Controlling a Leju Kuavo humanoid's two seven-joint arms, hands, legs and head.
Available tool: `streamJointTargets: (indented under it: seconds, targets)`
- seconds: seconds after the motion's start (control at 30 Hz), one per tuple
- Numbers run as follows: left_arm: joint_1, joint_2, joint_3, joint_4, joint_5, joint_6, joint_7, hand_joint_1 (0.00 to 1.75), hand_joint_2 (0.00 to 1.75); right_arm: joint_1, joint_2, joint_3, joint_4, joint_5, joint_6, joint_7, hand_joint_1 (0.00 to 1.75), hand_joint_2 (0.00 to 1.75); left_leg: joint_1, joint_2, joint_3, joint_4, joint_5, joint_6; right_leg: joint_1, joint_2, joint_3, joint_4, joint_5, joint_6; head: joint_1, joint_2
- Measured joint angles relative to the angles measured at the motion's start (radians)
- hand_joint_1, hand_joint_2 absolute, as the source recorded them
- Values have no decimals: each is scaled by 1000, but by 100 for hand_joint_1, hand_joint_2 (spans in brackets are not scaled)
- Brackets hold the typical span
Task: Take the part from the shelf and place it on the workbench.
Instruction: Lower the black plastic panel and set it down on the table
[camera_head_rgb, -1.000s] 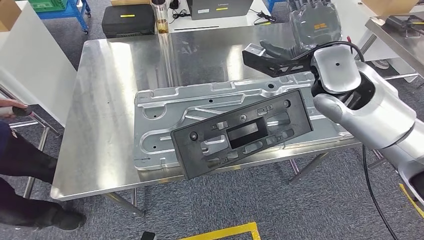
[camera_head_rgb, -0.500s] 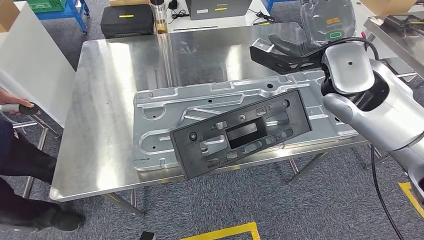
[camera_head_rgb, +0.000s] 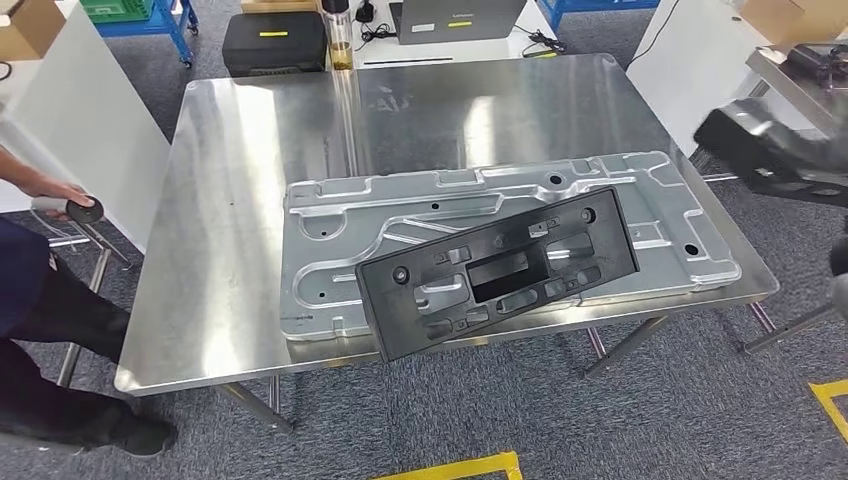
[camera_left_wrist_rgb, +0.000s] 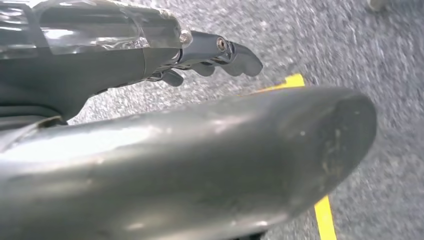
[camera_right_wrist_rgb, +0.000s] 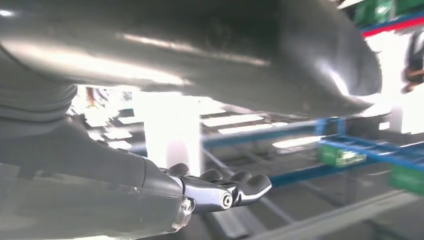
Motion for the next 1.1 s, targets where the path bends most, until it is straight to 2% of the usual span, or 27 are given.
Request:
streamJointTargets:
  seconds: [0.1, 0.17, 0.27, 0.33, 0.47, 0.57, 0.63, 0.77, 0.9, 0.93, 0.97, 1.0, 1.07, 1.1]
  targets:
    - [9, 5, 7, 1, 6, 4, 0, 0, 0, 196, 24, -222, -10, -46, -77, -8, 0, 0, 0, -2, 4, 0, -3, 1, 0, -2, 5, -2, -3, 0, 1, 0]
    - [16, 7, 12, 1, 10, 5, 0, 0, 0, 293, 69, -349, 3, -74, -151, -23, 0, 0, 0, -3, 6, 0, -5, 1, 0, -2, 6, -3, -4, -1, 2, 0]
    - [22, 12, 17, 1, 14, 5, 1, 0, 0, 369, 160, -495, 63, -112, -298, -28, 0, 0, 0, -2, 8, 0, -7, 1, 0, 0, 8, -4, -5, -1, 1, 0]
    - [22, 14, 19, 1, 17, 5, 2, 0, 0, 391, 227, -558, 140, -151, -434, -21, 0, 0, 0, -2, 9, 0, -8, 1, 0, 0, 9, -5, -6, 0, 2, 0]
    - [22, 21, 23, 1, 22, 8, 12, 0, 0, 407, 348, -603, 336, -284, -707, -10, 0, 0, 0, 5, 12, 0, -11, 2, 0, 4, 12, -5, -7, 1, 3, 0]
    - [20, 25, 24, 1, 27, 21, 57, 0, 0, 401, 428, -597, 494, -371, -818, -23, 0, 0, 0, 13, 14, -1, -13, 2, 0, 9, 13, -5, -8, 0, 3, 0]
    - [20, 28, 25, 1, 30, 25, 85, 0, 0, 384, 480, -591, 603, -410, -843, -70, 0, 0, 0, 19, 16, -1, -14, 2, 0, 13, 13, -5, -8, 0, 2, 0]
    - [19, 31, 31, 1, 31, 28, 131, 0, 0, 325, 571, -592, 821, -418, -849, -222, 0, 0, 0, 31, 19, -2, -16, 2, 1, 23, 13, -5, -8, 0, 1, 0]
    - [17, 36, 36, 0, 28, 28, 140, 0, 0, 260, 647, -622, 1006, -378, -849, -315, 0, 0, -3, 40, 28, -17, -8, 17, -4, 30, 20, -18, 2, 12, -3, 0]
    - [15, 37, 38, 0, 28, 28, 142, 0, 0, 239, 674, -639, 1069, -351, -849, -329, 0, 0, 1, 43, 34, -32, 2, 21, -3, 33, 20, -14, -5, 14, -4, 0]
    - [11, 37, 40, 0, 28, 27, 143, 0, 0, 225, 704, -655, 1135, -321, -849, -341, 0, 0, 5, 45, 39, -46, 10, 24, -3, 36, 12, 7, -25, 15, -2, 0]
    - [8, 38, 40, -1, 28, 27, 144, 0, 0, 216, 732, -668, 1196, -294, -849, -349, 0, 0, 7, 45, 42, -56, 16, 26, -6, 37, -5, 50, -57, 17, 5, 0]
    - [8, 38, 40, -1, 28, 25, 146, 0, 0, 197, 783, -691, 1296, -260, -849, -362, 0, 0, 6, 45, 40, -59, 21, 26, -14, 38, -59, 177, -125, 22, 21, 0]
    - [9, 39, 40, -2, 28, 24, 148, 0, 0, 187, 804, -700, 1340, -251, -849, -368, 0, 0, 5, 45, 38, -59, 22, 24, -18, 37, -77, 222, -138, 26, 25, 0]
